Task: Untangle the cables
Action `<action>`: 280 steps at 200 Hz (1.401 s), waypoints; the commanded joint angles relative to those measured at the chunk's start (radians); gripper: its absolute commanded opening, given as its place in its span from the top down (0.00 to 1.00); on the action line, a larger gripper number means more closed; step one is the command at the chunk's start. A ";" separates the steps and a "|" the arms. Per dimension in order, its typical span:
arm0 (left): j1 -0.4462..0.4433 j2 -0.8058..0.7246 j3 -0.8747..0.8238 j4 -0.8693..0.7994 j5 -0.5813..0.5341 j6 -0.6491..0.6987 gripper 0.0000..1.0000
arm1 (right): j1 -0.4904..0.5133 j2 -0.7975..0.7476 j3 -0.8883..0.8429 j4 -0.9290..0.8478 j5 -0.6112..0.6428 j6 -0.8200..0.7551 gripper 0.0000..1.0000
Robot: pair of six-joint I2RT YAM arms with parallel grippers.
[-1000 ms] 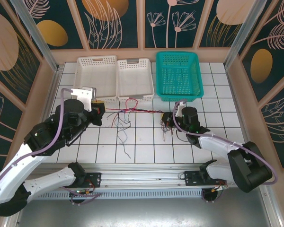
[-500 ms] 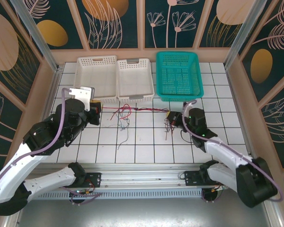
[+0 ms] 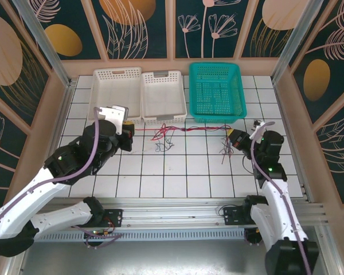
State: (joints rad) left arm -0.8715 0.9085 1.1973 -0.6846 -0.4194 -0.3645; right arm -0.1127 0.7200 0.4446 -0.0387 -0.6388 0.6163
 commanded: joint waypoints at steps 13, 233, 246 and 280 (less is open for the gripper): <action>0.062 -0.114 -0.003 -0.129 -0.447 0.079 1.00 | -0.307 0.075 0.000 -0.235 0.319 -0.027 1.00; 0.062 0.122 -0.263 0.308 0.226 -0.006 1.00 | 0.802 0.352 0.126 0.122 0.504 -0.232 0.45; 0.062 0.126 -0.263 0.323 0.255 -0.011 1.00 | 0.851 0.404 0.132 0.203 0.480 -0.256 0.44; 0.062 0.114 -0.271 0.340 0.306 -0.013 1.00 | 0.909 0.566 0.180 0.293 0.551 -0.322 0.46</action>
State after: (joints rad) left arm -0.8150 1.0306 0.9363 -0.4000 -0.1772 -0.3706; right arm 0.7750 1.2011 0.5732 0.1246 -0.1394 0.3668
